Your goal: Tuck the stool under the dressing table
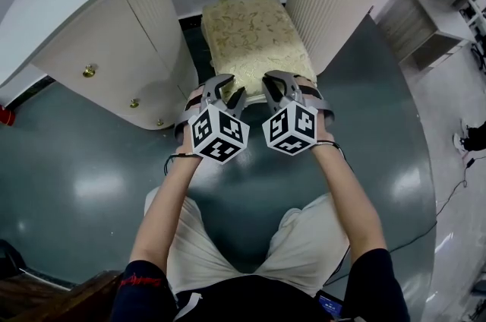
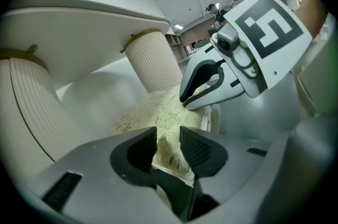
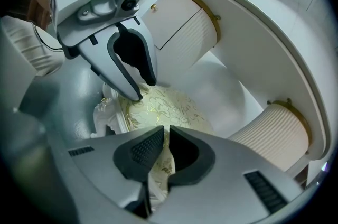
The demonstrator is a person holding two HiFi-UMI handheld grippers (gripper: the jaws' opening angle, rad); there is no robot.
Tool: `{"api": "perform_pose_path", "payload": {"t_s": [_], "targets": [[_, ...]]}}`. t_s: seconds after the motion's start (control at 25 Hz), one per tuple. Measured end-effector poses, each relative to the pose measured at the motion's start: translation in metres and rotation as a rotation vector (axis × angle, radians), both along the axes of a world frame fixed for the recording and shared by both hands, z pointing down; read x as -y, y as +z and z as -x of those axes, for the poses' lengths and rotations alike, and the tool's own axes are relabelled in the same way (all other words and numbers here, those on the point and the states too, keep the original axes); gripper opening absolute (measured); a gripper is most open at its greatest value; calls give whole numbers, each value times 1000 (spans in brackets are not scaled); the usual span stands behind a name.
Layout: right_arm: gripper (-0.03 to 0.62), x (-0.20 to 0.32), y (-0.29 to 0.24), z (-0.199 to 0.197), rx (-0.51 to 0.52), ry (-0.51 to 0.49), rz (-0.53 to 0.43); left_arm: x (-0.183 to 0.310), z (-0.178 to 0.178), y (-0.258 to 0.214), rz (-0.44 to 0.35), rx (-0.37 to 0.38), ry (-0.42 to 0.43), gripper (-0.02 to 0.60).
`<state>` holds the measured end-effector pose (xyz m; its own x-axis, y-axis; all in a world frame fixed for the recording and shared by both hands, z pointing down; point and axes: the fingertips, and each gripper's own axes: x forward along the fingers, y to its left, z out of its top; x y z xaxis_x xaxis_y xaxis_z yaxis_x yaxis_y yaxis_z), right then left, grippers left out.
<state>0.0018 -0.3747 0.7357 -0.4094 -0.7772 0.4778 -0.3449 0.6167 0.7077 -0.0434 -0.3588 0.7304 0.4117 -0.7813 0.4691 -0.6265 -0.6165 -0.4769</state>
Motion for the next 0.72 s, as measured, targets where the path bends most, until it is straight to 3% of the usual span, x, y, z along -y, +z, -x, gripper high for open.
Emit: {"api": "perform_pose_path", "payload": {"t_s": [0.24,0.72], "targets": [[44,20,1,4,1,15,-8,18,1,4,-12,-5,-29,106],[44,42,0,8,31,45,-20,39,6,5,3,-25,-60,103]]}}
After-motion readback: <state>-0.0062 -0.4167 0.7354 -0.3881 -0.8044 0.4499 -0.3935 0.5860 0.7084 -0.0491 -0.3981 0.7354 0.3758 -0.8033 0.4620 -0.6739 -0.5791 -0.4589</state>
